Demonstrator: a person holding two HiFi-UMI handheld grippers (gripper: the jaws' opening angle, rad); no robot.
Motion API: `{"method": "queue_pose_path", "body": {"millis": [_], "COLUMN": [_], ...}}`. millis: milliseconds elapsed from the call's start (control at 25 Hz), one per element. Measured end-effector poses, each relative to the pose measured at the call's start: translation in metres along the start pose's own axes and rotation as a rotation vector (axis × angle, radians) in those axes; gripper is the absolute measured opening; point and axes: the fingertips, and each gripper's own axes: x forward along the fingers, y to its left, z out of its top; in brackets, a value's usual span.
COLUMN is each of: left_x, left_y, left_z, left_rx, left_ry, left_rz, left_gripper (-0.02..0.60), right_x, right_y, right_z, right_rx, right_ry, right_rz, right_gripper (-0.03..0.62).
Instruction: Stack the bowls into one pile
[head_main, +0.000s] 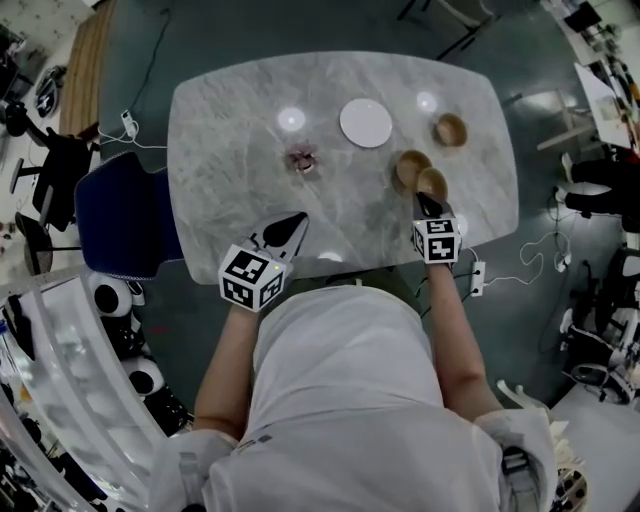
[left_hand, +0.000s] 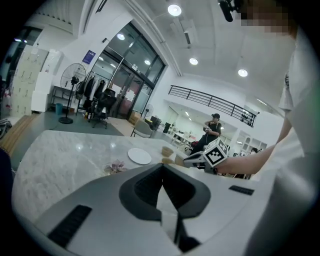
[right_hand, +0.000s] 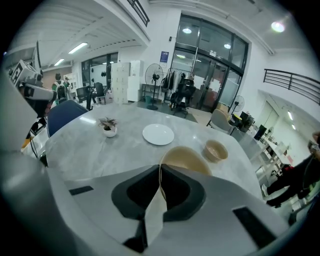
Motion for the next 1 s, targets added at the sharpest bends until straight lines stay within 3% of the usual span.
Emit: {"method": "queue_pose_path", "body": {"millis": [720,1000], "left_x": [0.018,0.015], "left_y": [-0.010,-0.019], "left_z": [-0.005,-0.011], "left_rx": [-0.084,-0.100], "left_ry": [-0.008,0.008], "left_rz": [0.199,0.260], "left_gripper": [0.002,0.002], "right_x": [0.065,0.077], "right_y": [-0.005,-0.005], "right_z": [0.002,-0.002], "right_rx": [-0.136,-0.136], "right_ry": [0.046,0.051], "right_rz": [0.208,0.258], "right_gripper": [0.025,0.026]}}
